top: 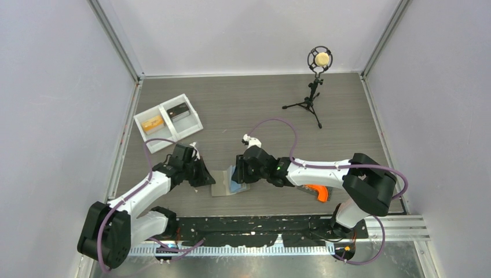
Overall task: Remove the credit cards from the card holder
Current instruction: Remove the credit card from the card holder.
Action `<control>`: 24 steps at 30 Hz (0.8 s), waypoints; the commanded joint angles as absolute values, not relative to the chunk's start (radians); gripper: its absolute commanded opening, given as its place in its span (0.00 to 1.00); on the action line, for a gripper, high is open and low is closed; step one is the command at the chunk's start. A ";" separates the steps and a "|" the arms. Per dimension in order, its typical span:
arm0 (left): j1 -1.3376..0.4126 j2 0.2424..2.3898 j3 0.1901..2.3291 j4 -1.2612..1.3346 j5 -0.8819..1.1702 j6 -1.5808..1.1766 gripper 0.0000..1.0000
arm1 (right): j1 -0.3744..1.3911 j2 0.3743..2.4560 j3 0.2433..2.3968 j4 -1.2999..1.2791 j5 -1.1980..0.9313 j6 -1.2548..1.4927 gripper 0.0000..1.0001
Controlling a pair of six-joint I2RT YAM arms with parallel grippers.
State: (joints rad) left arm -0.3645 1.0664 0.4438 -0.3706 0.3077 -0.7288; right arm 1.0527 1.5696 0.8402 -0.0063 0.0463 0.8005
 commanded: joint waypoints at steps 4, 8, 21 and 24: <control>-0.367 1.049 0.431 -0.327 0.331 -0.740 0.00 | 1.058 1.554 0.840 0.118 -0.046 0.799 0.40; -0.367 1.049 0.422 -0.297 0.356 -0.757 0.00 | 1.058 1.565 0.834 0.177 -0.094 0.798 0.36; -0.367 1.061 0.391 -0.223 0.411 -0.810 0.15 | 1.059 1.648 0.842 0.194 -0.086 0.790 0.22; -0.367 1.056 0.387 -0.224 0.411 -0.816 0.23 | 1.059 1.668 0.848 0.186 -0.080 0.786 0.23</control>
State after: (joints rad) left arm -0.3645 1.0645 0.3946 -0.2691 0.3866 -0.8005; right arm 1.0531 1.6520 0.8345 0.1574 -0.0948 0.7994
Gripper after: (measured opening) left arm 0.186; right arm 0.222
